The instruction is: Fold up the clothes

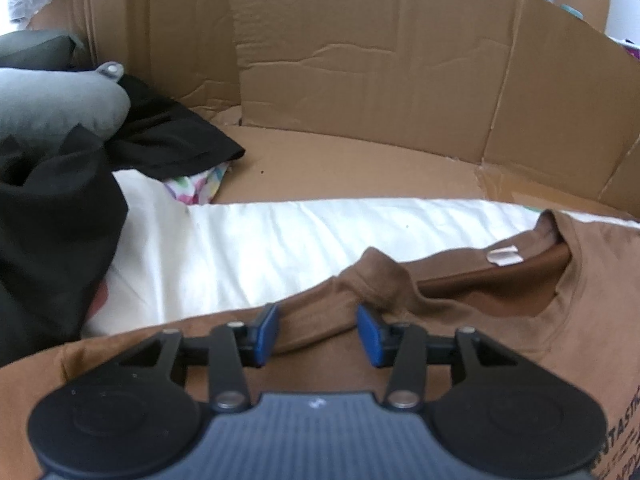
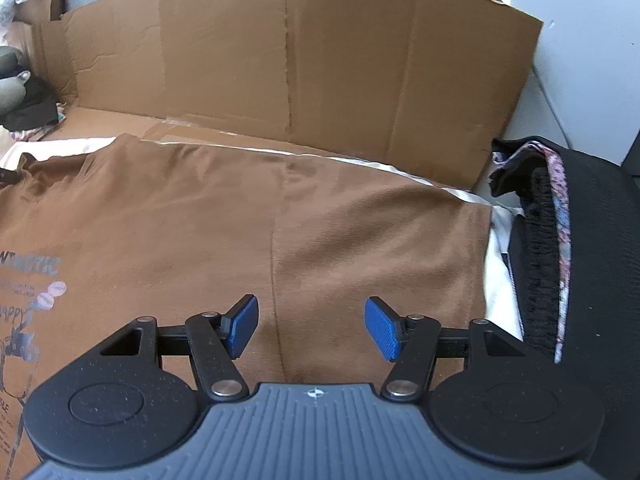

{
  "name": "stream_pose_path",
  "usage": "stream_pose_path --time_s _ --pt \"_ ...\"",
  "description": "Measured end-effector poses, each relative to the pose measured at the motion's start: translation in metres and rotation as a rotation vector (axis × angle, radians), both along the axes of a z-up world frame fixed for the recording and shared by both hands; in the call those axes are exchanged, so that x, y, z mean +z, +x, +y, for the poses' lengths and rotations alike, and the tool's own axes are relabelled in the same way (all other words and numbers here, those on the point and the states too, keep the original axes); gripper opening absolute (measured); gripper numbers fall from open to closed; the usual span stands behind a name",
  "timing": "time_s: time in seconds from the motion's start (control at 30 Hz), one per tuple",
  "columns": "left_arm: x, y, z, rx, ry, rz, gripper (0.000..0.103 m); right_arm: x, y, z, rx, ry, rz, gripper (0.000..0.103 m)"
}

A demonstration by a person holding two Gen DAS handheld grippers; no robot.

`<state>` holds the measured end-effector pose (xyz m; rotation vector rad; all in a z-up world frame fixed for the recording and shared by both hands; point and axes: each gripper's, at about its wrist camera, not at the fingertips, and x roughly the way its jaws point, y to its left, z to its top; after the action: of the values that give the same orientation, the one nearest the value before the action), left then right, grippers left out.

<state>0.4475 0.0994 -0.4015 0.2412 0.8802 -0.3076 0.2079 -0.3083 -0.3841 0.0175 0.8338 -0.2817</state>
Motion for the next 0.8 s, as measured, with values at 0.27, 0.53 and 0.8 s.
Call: stream_pose_path --time_s 0.27,0.53,0.8 --pt "-0.001 0.008 -0.006 -0.021 0.030 -0.028 0.029 0.000 0.002 -0.002 -0.003 0.004 0.000 0.066" --pt "0.018 0.029 0.001 0.011 0.033 -0.058 0.025 0.003 0.000 -0.005 -0.011 0.007 -0.002 0.067" --pt "0.028 0.038 0.025 -0.049 0.017 0.051 0.026 0.003 -0.005 -0.004 -0.014 0.007 0.003 0.067"
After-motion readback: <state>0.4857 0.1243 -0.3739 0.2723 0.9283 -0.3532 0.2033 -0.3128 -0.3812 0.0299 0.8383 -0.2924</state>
